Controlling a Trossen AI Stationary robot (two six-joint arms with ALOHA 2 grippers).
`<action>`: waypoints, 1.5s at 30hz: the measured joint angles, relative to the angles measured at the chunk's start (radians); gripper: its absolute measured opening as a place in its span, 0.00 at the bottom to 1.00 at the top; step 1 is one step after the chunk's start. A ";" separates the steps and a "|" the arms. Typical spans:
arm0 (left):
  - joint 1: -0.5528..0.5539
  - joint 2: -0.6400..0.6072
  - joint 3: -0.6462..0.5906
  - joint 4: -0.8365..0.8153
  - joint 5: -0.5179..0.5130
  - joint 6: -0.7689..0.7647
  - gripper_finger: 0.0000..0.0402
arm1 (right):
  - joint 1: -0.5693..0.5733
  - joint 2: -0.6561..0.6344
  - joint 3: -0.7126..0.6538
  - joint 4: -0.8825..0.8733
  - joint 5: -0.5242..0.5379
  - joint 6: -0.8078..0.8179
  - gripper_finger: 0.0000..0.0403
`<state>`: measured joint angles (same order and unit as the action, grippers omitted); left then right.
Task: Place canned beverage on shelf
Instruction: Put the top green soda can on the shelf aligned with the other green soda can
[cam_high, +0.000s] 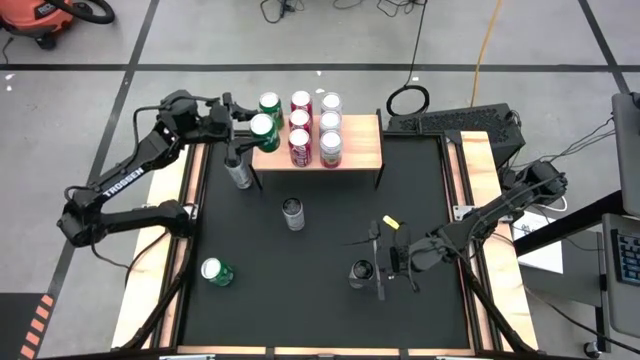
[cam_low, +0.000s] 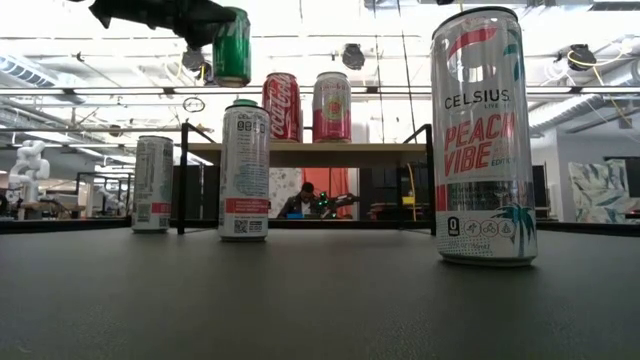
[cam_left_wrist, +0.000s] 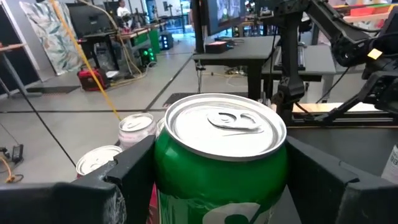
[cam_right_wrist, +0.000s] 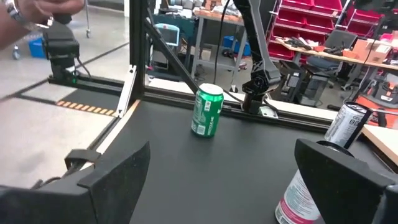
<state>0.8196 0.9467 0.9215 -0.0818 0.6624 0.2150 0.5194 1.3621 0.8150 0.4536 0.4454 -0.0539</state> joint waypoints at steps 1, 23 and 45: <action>0.000 0.004 0.000 0.003 0.000 0.000 0.71 | 0.000 0.000 0.000 -0.006 0.000 -0.004 0.94; 0.000 0.059 -0.174 0.173 -0.026 -0.058 0.71 | -0.007 -0.001 0.000 -0.072 0.000 -0.082 0.94; 0.044 0.061 -0.293 0.336 -0.034 -0.053 0.71 | -0.030 -0.002 0.000 -0.077 0.000 -0.087 0.94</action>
<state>0.8635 1.0080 0.6281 0.2538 0.6281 0.1622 0.4892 1.3605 0.8150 0.3761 0.4454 -0.1410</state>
